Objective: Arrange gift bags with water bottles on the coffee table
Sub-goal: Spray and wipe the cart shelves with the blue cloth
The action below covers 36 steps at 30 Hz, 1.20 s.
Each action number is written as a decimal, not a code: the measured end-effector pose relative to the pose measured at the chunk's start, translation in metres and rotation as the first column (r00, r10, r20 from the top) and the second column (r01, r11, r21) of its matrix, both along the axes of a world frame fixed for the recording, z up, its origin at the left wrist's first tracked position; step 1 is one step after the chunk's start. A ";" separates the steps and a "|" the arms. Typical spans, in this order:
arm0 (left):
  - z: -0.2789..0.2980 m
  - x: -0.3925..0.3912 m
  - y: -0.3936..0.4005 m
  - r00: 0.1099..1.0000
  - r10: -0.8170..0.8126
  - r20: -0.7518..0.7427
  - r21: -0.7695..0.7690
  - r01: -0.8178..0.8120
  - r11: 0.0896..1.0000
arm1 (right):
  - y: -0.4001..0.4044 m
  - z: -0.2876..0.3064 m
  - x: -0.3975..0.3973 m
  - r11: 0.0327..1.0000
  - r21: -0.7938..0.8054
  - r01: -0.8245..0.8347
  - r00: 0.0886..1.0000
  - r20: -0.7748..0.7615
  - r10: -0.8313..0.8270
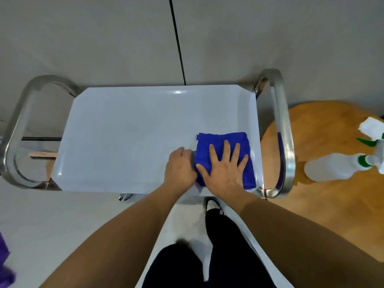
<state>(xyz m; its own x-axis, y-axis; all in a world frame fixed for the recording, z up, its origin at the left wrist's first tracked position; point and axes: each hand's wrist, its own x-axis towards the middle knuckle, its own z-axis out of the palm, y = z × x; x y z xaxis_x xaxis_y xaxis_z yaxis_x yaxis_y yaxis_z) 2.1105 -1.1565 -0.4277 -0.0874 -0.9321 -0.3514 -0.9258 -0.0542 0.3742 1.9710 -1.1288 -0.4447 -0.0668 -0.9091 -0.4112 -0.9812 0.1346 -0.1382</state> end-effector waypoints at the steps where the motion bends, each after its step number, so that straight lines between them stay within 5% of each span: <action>1: -0.005 0.001 -0.005 1.000 -0.021 0.010 -0.004 0.021 1.000 | -0.002 -0.005 -0.001 1.000 -0.012 0.000 1.000 -0.001 0.000; 5: -0.018 0.003 -0.022 0.988 -0.133 0.082 -0.017 0.135 0.991 | -0.002 -0.015 -0.010 0.999 -0.035 0.026 1.000 0.009 -0.026; 10: -0.013 -0.007 -0.055 0.866 -0.418 0.275 0.212 0.370 0.905 | 0.024 -0.010 -0.001 0.991 -0.059 0.122 0.992 -0.022 -0.124; 14: -0.013 -0.007 -0.086 0.796 -0.452 0.402 0.340 0.329 0.881 | 0.040 -0.016 0.010 0.985 -0.070 0.156 0.987 -0.018 -0.157; 36: -0.023 -0.010 -0.112 0.798 -0.491 0.350 0.450 0.317 0.835 | -0.083 -0.039 -0.012 0.977 -0.103 0.188 0.982 -0.017 -0.191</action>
<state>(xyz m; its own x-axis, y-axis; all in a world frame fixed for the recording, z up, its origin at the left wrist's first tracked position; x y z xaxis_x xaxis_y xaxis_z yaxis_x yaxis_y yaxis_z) 2.1001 -1.2685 -0.4507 -0.1848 -0.6483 -0.7386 -0.9477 0.3167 -0.0409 1.9585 -1.2114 -0.4832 -0.2511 -0.9154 -0.3146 -0.9428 0.3049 -0.1346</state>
